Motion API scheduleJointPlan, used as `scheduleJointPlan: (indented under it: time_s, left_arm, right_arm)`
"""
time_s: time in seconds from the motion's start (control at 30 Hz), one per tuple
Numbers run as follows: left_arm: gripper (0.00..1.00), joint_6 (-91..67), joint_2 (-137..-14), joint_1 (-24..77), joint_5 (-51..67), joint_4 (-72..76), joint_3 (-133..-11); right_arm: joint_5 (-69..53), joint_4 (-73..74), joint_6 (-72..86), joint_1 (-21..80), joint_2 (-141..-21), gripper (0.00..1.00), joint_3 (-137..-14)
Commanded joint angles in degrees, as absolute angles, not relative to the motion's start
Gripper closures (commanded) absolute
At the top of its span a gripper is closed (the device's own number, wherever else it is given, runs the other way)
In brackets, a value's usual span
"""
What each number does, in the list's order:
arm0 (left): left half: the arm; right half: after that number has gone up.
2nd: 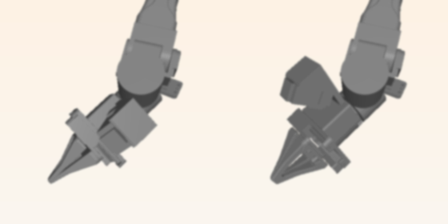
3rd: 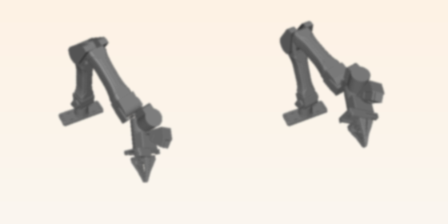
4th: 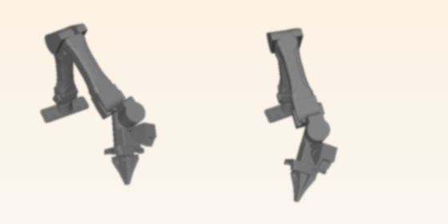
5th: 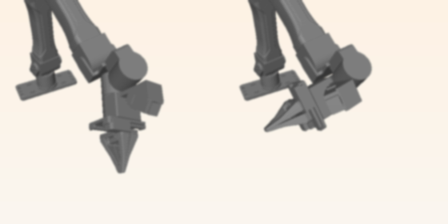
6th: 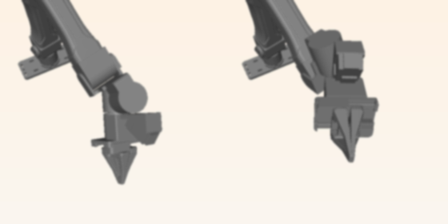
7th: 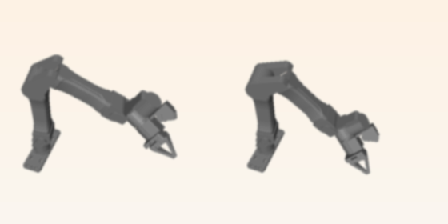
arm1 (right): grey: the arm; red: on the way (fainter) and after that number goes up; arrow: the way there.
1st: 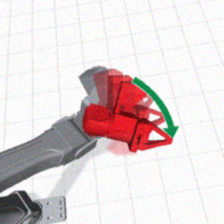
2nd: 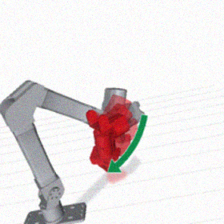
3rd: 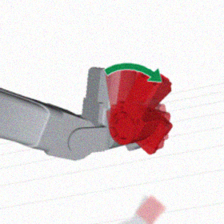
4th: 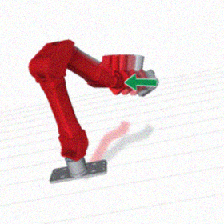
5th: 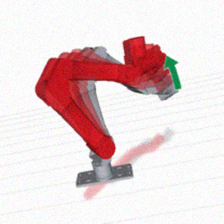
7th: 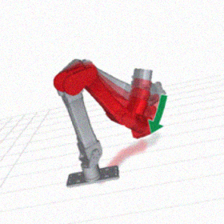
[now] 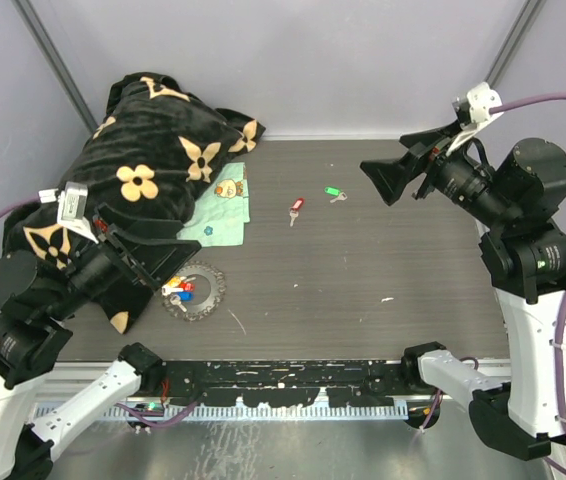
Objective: Remove the keys from the keyring
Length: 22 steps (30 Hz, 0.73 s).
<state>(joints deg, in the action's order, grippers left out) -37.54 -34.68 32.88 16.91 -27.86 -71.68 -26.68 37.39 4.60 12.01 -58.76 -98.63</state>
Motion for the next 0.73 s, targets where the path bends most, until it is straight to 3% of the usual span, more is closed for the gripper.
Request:
scheduleJointPlan:
  time_s: [0.0,0.2,0.7]
  left_arm:
    - [0.02,-36.8,-33.2,32.7,18.7,-23.8,-70.0]
    - [0.02,-37.3,-31.3,32.7,18.5,-22.5,-67.4]
    - [0.02,-32.8,-32.0,32.7,17.8,-26.4,-68.8]
  right_arm:
    - [-37.2,36.0,-0.5,10.5,-58.6,0.0,-97.0]
    - [-33.5,33.7,8.8,10.4,-58.7,0.0,-95.9]
    - [-35.1,35.0,5.5,9.4,-59.7,0.0,-96.3]
